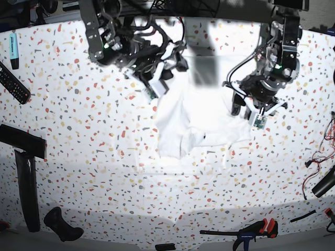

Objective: Fold the T-shirt properly

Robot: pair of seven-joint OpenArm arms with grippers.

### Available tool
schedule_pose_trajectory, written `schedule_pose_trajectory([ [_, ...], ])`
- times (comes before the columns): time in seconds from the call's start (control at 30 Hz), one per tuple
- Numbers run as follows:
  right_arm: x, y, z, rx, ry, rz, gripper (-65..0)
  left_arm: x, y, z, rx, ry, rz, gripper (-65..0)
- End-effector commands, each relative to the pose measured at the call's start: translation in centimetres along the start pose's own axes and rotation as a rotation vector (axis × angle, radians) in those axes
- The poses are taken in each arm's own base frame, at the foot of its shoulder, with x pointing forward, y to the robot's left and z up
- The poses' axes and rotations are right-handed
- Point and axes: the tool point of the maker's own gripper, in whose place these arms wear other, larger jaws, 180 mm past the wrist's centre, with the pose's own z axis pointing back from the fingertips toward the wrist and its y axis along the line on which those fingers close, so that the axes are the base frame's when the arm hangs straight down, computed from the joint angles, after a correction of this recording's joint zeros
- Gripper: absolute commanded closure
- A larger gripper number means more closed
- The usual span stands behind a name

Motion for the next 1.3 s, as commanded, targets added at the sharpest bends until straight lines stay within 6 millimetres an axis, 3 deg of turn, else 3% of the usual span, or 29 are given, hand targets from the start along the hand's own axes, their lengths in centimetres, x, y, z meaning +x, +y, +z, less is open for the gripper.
schedule_pose_trajectory([
  [0.0,-0.4,0.9,0.0,0.021,0.028,0.011,-29.7,0.3,0.0,0.0,-0.006,-0.001,-0.009,-28.1],
  [0.2,1.0,1.0,0.9,0.0,0.001,0.057,-29.7,0.7,0.6,-0.1,0.014,0.01,-0.037,-28.1],
  [0.33,3.4,-1.0,3.0,-0.112,-0.056,0.116,-29.7,0.9,0.0,0.4,-0.019,0.04,0.002,-28.1],
  [0.5,7.1,-3.6,7.5,-0.249,-0.194,0.143,-29.7,4.5,0.2,2.1,-0.017,-0.053,0.017,-28.1],
  [0.67,8.2,-5.3,11.3,-0.357,-0.23,0.142,-29.7,8.7,0.0,5.6,0.023,-0.173,-0.03,-28.1],
  [0.83,6.9,-5.1,13.4,-0.362,-0.205,0.082,-29.7,9.8,-1.8,9.6,-0.003,-0.153,-0.099,-28.1],
  [0.97,4.3,-5.2,15.3,-0.421,-0.168,0.037,-29.7,9.4,-2.0,12.0,0.007,-0.134,-0.175,-28.1],
  [1.03,2.5,-5.0,16.3,-0.448,-0.131,0.01,-29.7,8.1,-1.9,12.8,0.015,-0.094,-0.193,-28.1],
  [1.27,-4.4,-4.2,19.4,-0.519,0.03,-0.114,-29.7,0.5,0.7,15.4,0.076,0.162,-0.257,-28.1],
])
